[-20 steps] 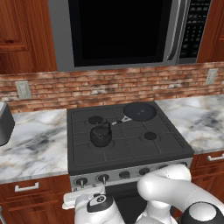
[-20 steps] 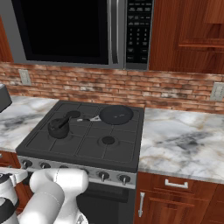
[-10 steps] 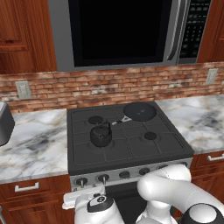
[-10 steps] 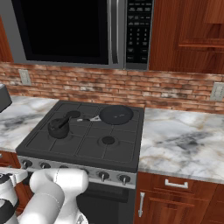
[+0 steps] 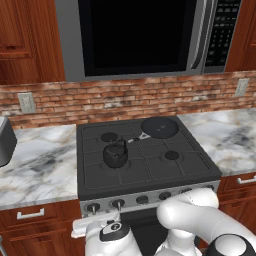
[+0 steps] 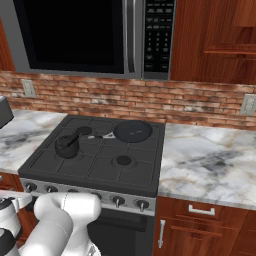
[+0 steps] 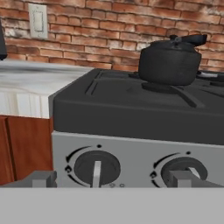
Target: Pick the kettle from the counter and place it on a stove burner. Then turn the burner on.
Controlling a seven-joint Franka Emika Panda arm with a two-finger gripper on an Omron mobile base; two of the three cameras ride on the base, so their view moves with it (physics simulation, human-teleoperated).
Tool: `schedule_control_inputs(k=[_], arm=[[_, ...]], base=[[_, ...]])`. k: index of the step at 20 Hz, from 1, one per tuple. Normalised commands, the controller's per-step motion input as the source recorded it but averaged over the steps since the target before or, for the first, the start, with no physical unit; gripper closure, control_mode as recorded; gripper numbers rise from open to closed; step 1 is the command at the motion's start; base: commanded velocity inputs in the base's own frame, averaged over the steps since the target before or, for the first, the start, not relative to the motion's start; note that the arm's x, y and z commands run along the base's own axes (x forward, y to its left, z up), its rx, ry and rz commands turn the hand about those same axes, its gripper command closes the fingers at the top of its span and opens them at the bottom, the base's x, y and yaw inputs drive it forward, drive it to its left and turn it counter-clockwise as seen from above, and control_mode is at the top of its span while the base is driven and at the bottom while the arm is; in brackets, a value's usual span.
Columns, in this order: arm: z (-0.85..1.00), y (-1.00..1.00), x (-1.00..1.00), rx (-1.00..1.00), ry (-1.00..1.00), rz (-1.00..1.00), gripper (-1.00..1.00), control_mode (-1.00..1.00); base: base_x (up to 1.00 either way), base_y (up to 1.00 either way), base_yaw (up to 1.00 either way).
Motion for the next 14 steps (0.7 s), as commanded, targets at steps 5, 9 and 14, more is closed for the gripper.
schedule_control_inputs(k=[5,9,14], arm=[[-0.02,-0.02,0.06,0.00,0.00,0.00,-1.00,-1.00],[-0.06,-0.03,0.04,0.00,0.01,0.00,-1.00,-1.00],[-0.07,-0.01,0.05,0.00,0.01,0.00,-1.00,-1.00]], base=[[0.00,0.00,0.00],[0.00,0.00,0.00],[0.00,0.00,0.00]])
